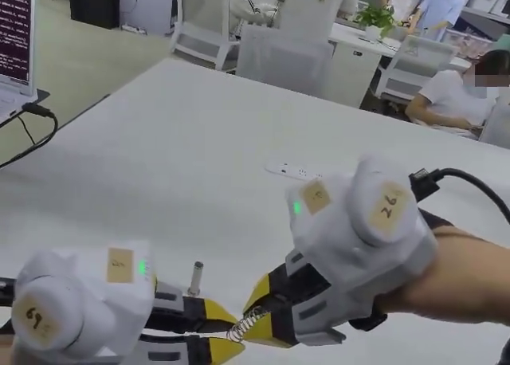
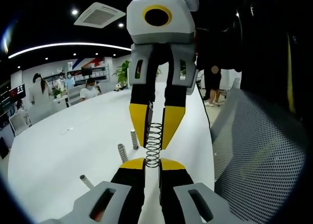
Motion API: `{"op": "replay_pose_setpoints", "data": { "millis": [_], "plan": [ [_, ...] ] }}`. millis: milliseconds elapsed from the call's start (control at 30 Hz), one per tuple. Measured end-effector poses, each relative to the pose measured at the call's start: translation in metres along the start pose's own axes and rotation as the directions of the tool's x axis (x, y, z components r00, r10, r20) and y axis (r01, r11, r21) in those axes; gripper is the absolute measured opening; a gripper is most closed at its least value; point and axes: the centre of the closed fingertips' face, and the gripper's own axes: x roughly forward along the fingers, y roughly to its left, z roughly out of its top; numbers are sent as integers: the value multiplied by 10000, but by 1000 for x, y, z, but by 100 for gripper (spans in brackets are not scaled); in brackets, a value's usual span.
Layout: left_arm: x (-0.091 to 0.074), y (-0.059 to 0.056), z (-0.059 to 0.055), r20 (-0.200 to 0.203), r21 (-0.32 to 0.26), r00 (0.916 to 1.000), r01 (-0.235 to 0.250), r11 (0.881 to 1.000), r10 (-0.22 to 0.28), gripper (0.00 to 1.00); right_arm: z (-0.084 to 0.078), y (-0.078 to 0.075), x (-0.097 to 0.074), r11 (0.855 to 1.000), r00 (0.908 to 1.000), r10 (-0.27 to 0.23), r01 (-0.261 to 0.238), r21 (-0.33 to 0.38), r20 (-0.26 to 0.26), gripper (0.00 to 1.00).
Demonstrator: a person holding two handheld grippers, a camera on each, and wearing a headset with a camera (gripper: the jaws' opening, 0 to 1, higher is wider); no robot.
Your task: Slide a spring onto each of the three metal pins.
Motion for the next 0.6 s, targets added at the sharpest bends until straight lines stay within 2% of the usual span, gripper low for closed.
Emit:
{"op": "replay_pose_setpoints", "data": {
  "millis": [167, 367, 600],
  "plan": [
    [2, 2, 0, 10, 10, 10000, -48, 10000, 48, 3, 5, -2, 2, 9999, 9999, 30, -32, -109, -126, 8],
    [1, 5, -3, -26, -129, 9998, -176, 9998, 176, 3, 3, -4, 4, 9996, 9993, 50, -60, -264, -373, 8],
    [-2, 10, -7, -67, -308, 9992, -393, 9988, 391, 8, 2, -10, 3, 9994, 9987, -30, 13, -332, -507, 8]
  ]
}}
